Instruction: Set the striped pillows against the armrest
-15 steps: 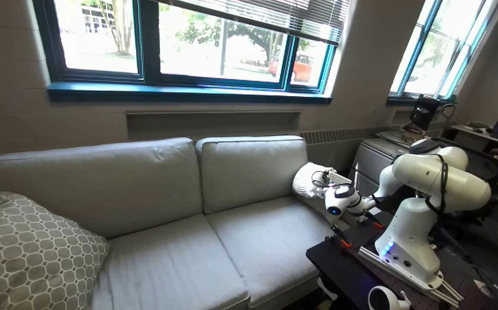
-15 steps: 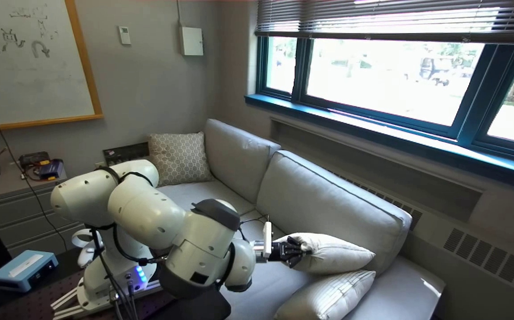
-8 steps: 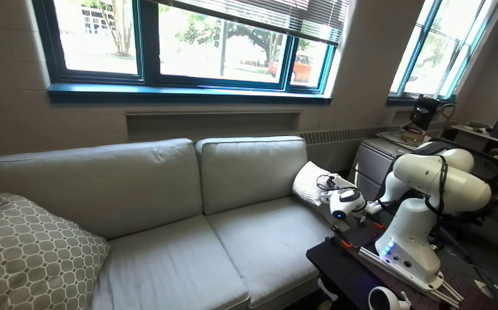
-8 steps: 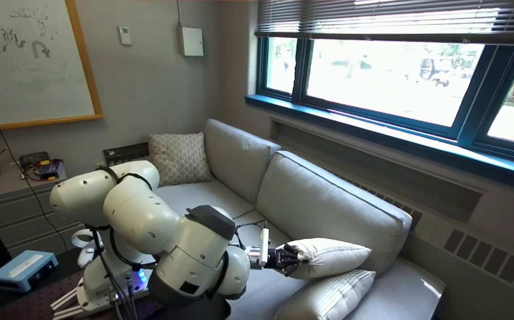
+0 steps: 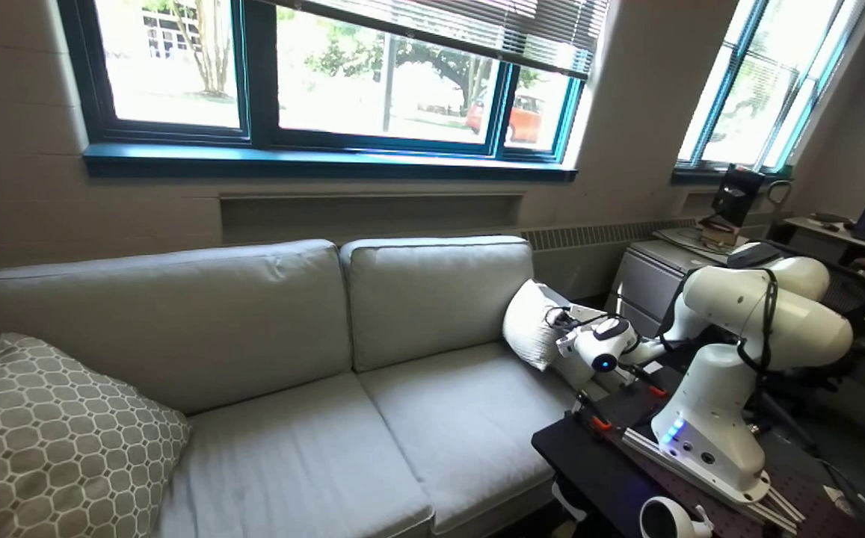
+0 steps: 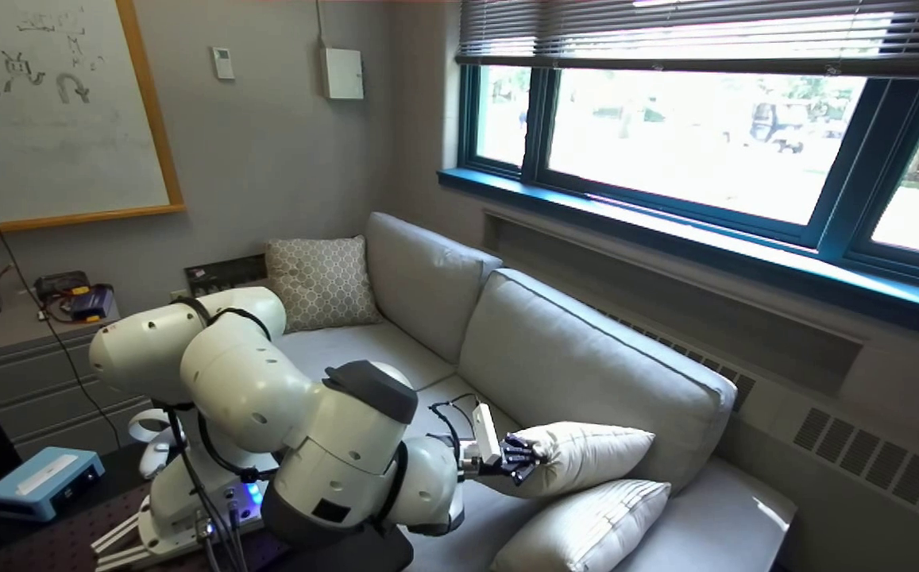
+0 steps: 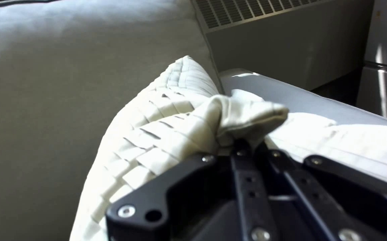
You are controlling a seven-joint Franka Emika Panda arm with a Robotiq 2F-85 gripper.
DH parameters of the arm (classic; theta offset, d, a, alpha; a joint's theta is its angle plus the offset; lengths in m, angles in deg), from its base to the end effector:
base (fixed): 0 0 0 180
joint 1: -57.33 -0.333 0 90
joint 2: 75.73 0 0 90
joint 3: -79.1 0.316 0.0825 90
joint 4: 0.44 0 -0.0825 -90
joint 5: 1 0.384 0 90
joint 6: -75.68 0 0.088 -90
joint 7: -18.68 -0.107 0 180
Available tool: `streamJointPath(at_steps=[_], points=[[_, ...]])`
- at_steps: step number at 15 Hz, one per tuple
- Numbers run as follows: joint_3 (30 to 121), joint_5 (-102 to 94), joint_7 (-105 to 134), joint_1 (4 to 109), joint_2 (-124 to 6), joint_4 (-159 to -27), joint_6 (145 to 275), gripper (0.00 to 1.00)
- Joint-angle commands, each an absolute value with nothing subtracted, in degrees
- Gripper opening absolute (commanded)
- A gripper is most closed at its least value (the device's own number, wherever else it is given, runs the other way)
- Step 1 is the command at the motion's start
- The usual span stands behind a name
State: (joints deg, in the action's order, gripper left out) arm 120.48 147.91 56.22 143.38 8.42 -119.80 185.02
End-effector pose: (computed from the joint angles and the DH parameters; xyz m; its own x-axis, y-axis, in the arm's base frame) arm 0.4339 -0.2074 -0.0639 -0.0461 0.1868 -0.9813 0.5169 0.8451 0.1366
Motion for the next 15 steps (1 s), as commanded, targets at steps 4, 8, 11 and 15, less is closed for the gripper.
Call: streamJointPath(at_steps=[4, 8, 11, 15], points=[[124.69, 147.91, 64.90, 141.28, 8.30, -113.17, 199.29, 0.01], [124.12, 147.90, 64.88, 139.25, 8.25, -106.86, 216.00, 0.01], [121.97, 147.90, 63.05, 136.89, 8.24, -100.23, 229.34, 0.01], [106.85, 147.51, 45.44, 123.11, -2.14, -95.83, 230.33, 0.01]])
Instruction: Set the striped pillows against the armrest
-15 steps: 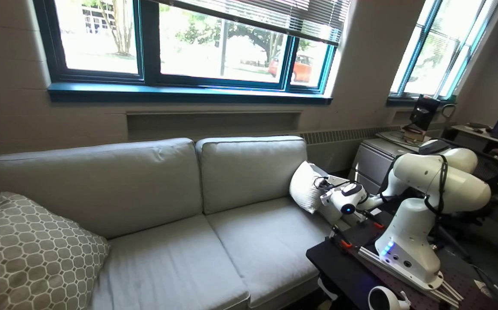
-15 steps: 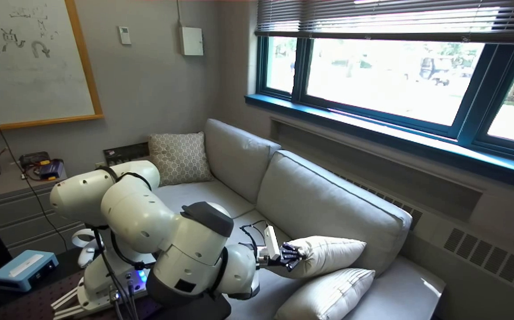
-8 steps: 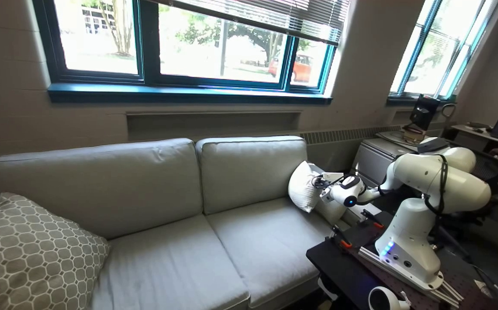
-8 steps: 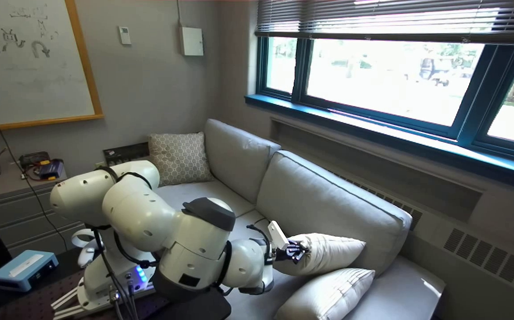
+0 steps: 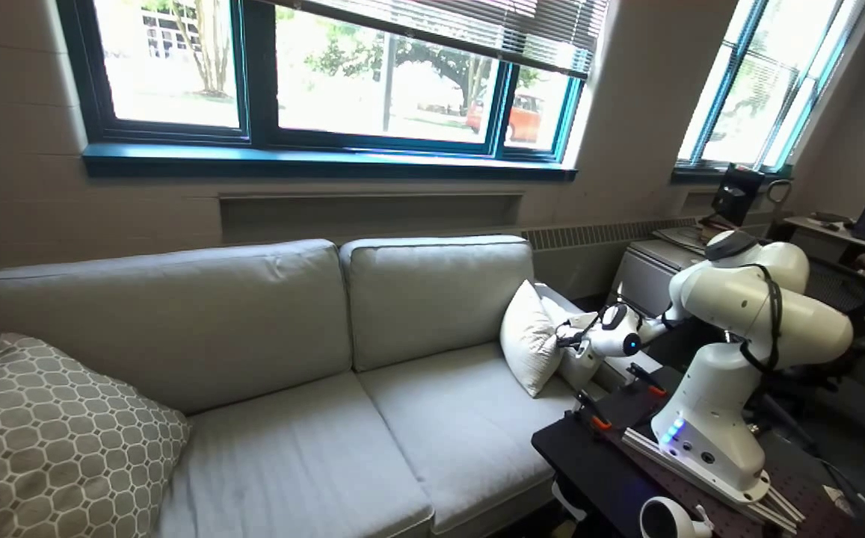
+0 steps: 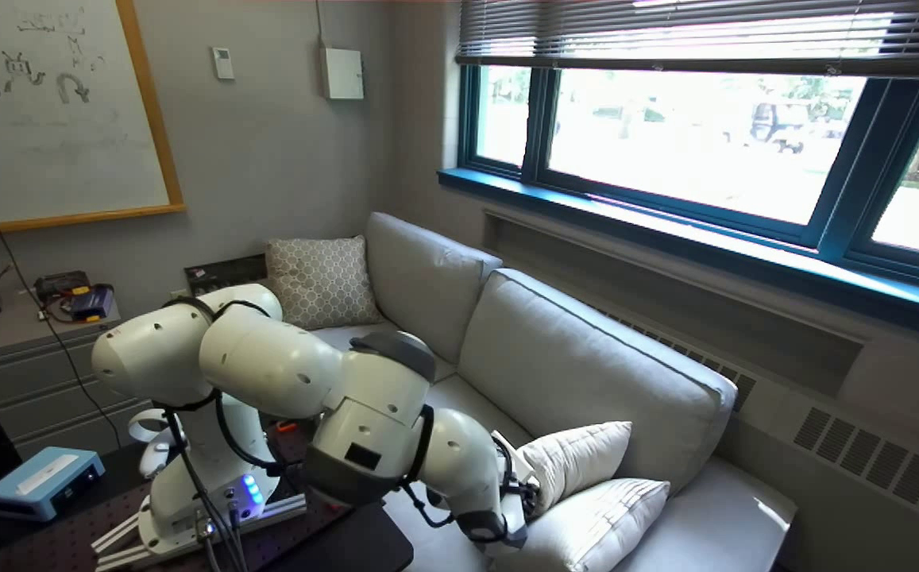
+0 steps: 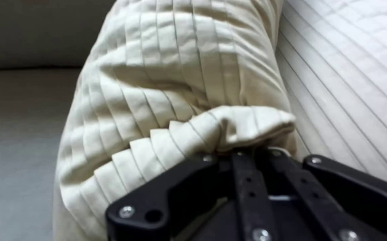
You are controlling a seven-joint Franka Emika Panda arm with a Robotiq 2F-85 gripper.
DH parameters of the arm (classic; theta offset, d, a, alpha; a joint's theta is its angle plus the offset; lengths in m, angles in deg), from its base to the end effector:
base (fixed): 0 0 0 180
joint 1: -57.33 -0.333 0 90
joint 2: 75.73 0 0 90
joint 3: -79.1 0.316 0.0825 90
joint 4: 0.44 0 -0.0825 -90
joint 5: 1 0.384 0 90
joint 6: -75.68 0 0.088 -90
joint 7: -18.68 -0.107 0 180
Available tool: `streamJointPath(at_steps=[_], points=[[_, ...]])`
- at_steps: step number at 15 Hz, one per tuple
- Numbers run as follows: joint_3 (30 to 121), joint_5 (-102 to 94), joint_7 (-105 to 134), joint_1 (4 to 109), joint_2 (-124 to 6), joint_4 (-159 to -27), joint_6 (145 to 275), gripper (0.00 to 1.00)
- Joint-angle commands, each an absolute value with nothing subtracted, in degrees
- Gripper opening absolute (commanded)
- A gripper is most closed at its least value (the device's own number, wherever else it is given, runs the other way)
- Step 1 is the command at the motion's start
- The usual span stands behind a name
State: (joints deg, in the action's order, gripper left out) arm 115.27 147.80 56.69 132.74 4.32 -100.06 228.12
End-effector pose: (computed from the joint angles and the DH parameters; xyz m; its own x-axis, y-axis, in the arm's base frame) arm 0.4264 -0.2693 -0.1067 -0.5649 0.0557 -0.8233 0.1513 0.9878 -0.0370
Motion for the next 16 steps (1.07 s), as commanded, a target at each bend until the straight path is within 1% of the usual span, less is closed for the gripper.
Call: streamJointPath(at_steps=[1, 5, 8, 9, 10, 13, 14, 16], points=[[103.21, 147.86, 41.79, 119.79, -4.43, -95.61, 230.06, 0.01], [88.75, 147.63, 26.63, 104.15, -11.85, -95.14, 230.02, 0.01], [80.74, 147.64, 18.94, 93.18, -14.47, -94.66, 232.97, 0.01], [78.54, 147.66, 16.81, 89.78, -15.00, -94.42, 234.28, 0.30], [76.66, 147.60, 14.87, 86.53, -15.51, -94.46, 235.64, 0.30], [72.15, 147.63, 11.35, 78.19, -15.93, -94.16, 239.13, 0.51], [71.54, 146.24, 10.12, 78.98, -15.48, -95.83, 236.66, 0.34], [70.48, 146.43, 9.45, 76.01, -15.52, -95.57, 238.20, 0.50]])
